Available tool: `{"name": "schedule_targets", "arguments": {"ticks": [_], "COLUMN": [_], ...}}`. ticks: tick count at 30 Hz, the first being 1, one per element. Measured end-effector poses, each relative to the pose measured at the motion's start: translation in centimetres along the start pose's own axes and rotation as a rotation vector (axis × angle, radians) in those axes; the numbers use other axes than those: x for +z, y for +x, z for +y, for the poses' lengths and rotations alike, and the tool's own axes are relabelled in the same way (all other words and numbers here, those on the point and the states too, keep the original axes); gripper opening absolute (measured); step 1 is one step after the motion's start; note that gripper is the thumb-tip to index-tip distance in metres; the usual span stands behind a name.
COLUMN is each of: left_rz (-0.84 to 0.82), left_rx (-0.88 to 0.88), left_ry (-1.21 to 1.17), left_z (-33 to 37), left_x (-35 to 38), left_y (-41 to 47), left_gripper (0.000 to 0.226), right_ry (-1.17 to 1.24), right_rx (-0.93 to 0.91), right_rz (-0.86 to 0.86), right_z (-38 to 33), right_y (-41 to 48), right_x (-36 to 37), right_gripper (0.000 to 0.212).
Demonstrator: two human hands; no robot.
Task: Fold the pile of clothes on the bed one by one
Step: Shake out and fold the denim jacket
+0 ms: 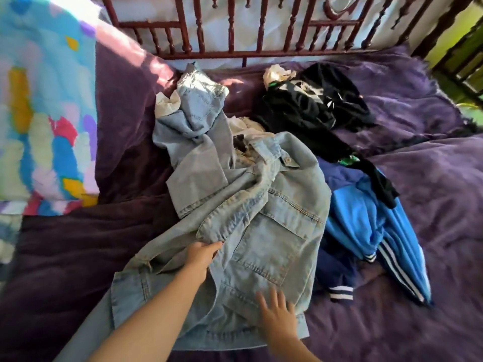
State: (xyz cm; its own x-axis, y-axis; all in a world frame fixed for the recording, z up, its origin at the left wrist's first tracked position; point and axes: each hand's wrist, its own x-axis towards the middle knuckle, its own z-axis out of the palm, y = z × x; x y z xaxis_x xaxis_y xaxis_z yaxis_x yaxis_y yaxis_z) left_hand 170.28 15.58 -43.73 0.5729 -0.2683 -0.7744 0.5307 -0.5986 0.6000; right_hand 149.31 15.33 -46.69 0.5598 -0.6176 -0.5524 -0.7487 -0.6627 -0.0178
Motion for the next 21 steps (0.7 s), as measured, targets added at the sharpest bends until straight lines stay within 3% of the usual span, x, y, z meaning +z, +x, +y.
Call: {"name": "schedule_targets", "arguments": {"ticks": [2, 7, 9, 11, 13, 14, 16, 17, 19, 21], "left_rz": [0.024, 0.166, 0.201, 0.091, -0.032, -0.062, -0.098, -0.174, -0.321, -0.316], "left_rx": [0.083, 0.518, 0.614, 0.650, 0.700, 0.732, 0.732, 0.674, 0.536, 0.524], "left_ry": [-0.018, 0.080, -0.071, -0.378, -0.563, -0.502, -0.130, 0.053, 0.253, 0.347], "left_z": [1.1, 9.3, 14.3, 19.5, 23.6, 24.5, 23.7, 22.1, 17.9, 13.1], "left_x": [-0.5, -1.1, -0.5, 0.8, 2.5, 3.5, 5.2, 5.8, 6.0, 5.0], "left_y": [-0.4, -3.5, -5.0, -6.4, -7.4, -7.5, -6.9, -6.3, -4.4, -2.9], "left_gripper": [0.022, 0.026, 0.027, 0.024, 0.022, 0.019, 0.005, 0.010, 0.049, 0.060], "right_ry": [-0.043, -0.036, -0.040, -0.077, -0.115, -0.141, -0.169, -0.141, -0.050, -0.043], "right_rx": [-0.048, -0.309, -0.367, -0.474, -0.511, -0.506, -0.471, -0.377, -0.214, -0.199], "right_rz": [0.095, 0.220, 0.241, 0.321, 0.358, 0.366, 0.328, 0.223, 0.111, 0.014], "right_z": [0.8, 5.6, 8.0, 10.4, 12.4, 13.4, 14.7, 15.0, 15.6, 15.2], "right_y": [0.4, -0.3, -1.8, -3.5, -5.1, -5.8, -6.7, -6.9, -6.9, -6.8], "right_x": [-0.3, -2.9, -3.3, -2.8, -1.4, -0.5, 1.7, 2.1, 2.7, 3.1], "right_gripper": [0.056, 0.041, 0.031, 0.013, 0.031, 0.034, 0.050, 0.060, 0.041, 0.043]}}
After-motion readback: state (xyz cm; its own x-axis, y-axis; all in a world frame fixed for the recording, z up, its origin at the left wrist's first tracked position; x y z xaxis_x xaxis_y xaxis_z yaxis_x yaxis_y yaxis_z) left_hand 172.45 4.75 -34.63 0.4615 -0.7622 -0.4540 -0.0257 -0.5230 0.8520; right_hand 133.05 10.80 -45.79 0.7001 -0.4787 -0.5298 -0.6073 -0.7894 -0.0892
